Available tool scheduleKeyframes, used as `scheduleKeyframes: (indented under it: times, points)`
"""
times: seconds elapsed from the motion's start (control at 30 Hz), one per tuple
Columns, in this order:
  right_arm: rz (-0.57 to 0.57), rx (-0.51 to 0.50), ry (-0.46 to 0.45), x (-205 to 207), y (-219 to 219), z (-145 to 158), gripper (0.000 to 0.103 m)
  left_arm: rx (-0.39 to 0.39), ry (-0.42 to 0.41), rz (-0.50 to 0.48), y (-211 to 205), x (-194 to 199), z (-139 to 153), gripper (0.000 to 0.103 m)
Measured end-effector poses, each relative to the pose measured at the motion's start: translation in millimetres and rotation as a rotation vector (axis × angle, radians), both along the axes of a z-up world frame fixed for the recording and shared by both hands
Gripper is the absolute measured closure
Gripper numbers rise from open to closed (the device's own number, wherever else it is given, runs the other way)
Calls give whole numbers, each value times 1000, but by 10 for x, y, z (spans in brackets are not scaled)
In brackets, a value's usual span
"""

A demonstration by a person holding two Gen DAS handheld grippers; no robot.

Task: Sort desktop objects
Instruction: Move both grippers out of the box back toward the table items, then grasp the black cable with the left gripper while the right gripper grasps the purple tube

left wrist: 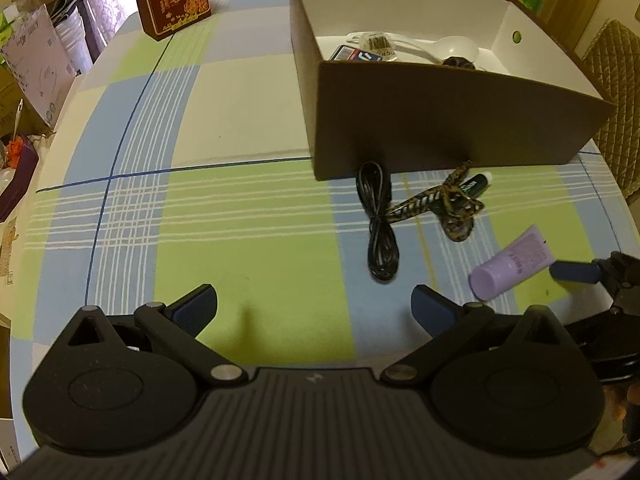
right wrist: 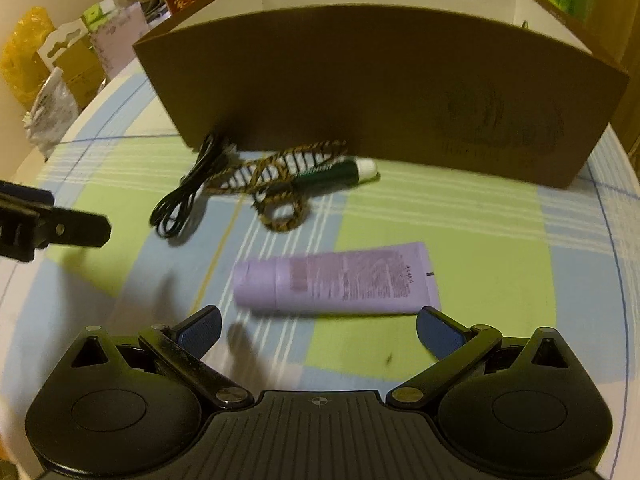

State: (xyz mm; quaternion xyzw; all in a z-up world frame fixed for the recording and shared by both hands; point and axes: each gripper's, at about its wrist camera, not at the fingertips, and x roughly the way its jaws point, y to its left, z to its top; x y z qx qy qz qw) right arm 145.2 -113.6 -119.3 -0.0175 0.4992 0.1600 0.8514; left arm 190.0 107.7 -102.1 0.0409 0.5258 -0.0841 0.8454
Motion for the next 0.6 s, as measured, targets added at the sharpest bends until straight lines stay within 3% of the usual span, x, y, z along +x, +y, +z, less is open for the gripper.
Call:
scheduleKeyframes:
  times: [0.2, 0.43, 0.6]
  points:
    - [-28, -46, -31, 69, -58, -28, 2, -9, 11, -25, -41, 108, -78, 1]
    - [-80, -87, -27, 127, -481, -36, 2, -31, -13, -95, -203, 276, -145, 2]
    - [-166, -121, -14, 124, -851, -16, 2, -36, -22, -149, -329, 399, -232, 10]
